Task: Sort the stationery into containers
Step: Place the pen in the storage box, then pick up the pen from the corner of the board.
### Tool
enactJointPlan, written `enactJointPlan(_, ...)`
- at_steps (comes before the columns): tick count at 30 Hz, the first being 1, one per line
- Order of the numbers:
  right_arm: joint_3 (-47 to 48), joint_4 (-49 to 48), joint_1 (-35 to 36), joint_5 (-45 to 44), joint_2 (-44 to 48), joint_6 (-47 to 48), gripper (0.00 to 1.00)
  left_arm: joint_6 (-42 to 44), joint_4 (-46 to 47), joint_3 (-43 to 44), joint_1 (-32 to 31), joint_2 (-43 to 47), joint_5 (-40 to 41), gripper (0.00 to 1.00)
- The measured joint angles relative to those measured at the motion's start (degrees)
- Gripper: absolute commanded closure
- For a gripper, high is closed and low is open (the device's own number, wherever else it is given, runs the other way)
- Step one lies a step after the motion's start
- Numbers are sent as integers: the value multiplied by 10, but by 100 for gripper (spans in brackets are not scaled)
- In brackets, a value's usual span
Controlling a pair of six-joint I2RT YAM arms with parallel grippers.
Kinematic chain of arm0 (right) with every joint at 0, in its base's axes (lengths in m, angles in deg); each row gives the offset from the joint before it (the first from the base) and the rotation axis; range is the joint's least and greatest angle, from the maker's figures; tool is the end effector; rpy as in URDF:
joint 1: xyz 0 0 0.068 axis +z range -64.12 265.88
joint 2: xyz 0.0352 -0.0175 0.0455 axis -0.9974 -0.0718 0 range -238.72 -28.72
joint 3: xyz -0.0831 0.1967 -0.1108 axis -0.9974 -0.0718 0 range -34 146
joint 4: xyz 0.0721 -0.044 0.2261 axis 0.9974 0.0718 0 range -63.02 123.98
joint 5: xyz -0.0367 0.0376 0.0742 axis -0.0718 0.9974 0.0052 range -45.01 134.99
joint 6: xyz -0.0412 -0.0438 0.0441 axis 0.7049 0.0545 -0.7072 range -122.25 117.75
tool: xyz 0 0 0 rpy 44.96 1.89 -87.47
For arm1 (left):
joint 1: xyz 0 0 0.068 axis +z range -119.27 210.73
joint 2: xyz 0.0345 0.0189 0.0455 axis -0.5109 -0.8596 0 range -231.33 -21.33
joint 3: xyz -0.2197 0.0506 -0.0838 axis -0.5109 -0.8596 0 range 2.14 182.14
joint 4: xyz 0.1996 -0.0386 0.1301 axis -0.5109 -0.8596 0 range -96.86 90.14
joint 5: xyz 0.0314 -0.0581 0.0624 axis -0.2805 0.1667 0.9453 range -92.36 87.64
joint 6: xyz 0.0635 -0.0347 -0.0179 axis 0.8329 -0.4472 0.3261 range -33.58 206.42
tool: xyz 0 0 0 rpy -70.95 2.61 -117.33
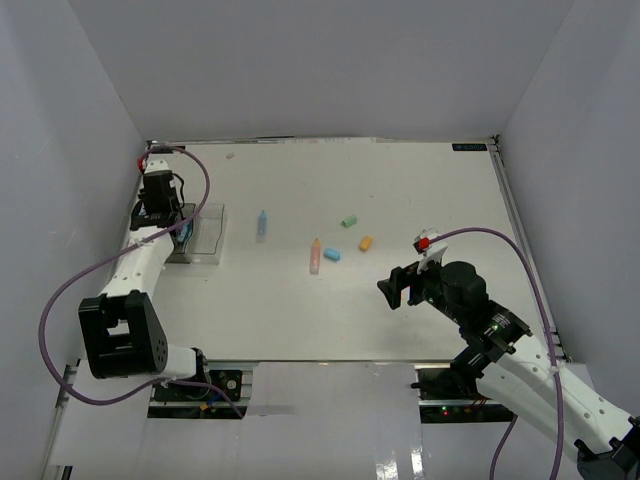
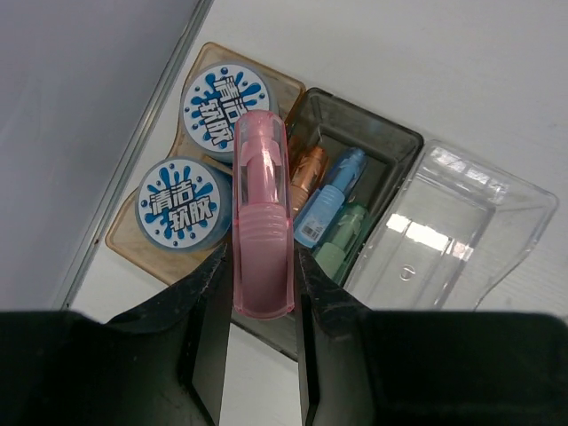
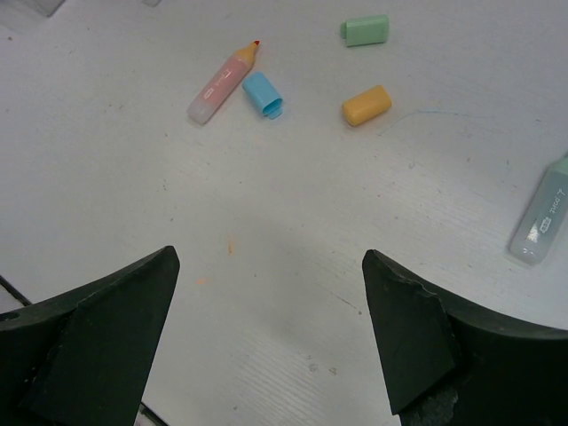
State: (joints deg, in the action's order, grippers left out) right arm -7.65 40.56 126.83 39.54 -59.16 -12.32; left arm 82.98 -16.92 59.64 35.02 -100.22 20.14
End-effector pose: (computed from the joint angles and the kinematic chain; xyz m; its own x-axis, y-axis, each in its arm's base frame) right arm 0.1386 0.1123 0.2329 -0.3279 -0.0540 -0.9432 -0.5349 0.8335 0.1382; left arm 0.3060 0.0470 0.2321 -0.5969 -0.1005 -0.7960 -0.4046 0.8944 0.1905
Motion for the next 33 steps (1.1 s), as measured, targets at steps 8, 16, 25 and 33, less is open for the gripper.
enactJointPlan(8,0,0,0,1,3,0,10,0,12,-24,16,-58,-14,63)
enactJointPlan(16,0,0,0,1,4,0,10,-4,13,-42,16,-75,-20,46)
enactJointPlan(25,0,0,0,-27,-12,-9,10,-22,8,-42,16,-66,-48,22)
enactJointPlan(33,47,52,-33,-150,-141,-57,9,-87,-12,-42,16,38,-159,2)
